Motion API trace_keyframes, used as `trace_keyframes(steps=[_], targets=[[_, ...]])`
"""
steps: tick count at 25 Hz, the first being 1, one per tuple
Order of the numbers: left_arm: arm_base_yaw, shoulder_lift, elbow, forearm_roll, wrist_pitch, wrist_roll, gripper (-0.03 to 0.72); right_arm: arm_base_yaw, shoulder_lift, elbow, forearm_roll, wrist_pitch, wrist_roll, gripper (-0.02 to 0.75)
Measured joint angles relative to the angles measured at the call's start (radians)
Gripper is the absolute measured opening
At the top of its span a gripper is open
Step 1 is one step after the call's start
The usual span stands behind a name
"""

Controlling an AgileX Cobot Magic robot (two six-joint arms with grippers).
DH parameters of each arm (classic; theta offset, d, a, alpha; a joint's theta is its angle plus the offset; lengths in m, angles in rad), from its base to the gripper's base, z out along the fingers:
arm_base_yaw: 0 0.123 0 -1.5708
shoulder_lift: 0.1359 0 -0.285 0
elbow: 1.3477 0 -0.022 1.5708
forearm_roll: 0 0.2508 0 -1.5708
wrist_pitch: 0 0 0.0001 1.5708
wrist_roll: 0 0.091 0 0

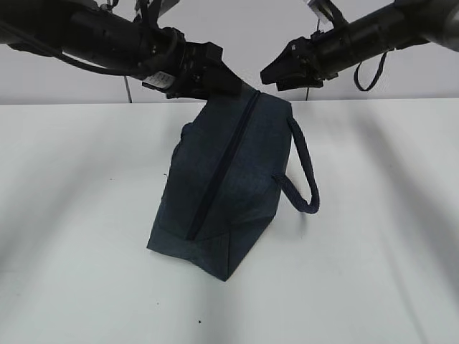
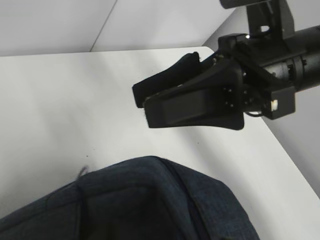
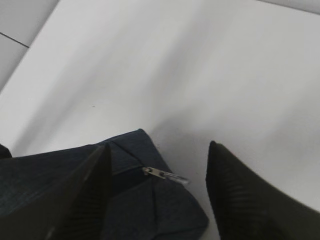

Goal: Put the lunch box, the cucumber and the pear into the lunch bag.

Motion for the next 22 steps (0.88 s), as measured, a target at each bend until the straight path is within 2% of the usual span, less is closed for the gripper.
trace_keyframes(steps=[2, 4, 8, 13, 19, 22], targets=[[0.0, 0.0, -0.001, 0.0, -0.01, 0.0, 0.486, 0.0, 0.0, -0.055, -0.084, 0.002, 0.056, 0.473], [0.003, 0.0, -0.001, 0.001, -0.011, 0.0, 0.517, 0.0, 0.0, -0.116, -0.175, 0.005, 0.121, 0.472], [0.024, -0.005, -0.002, 0.023, 0.017, 0.0, 0.508, 0.0, -0.002, -0.217, -0.359, 0.01, 0.263, 0.458], [0.067, -0.067, -0.003, 0.106, 0.028, 0.0, 0.502, 0.011, -0.039, -0.239, -0.553, 0.022, 0.357, 0.441], [0.107, -0.146, -0.009, 0.255, 0.035, -0.038, 0.501, 0.061, -0.119, -0.24, -0.635, 0.033, 0.433, 0.438], [0.109, -0.18, -0.009, 0.409, 0.051, -0.159, 0.498, 0.093, -0.164, -0.24, -0.657, 0.034, 0.462, 0.438]])
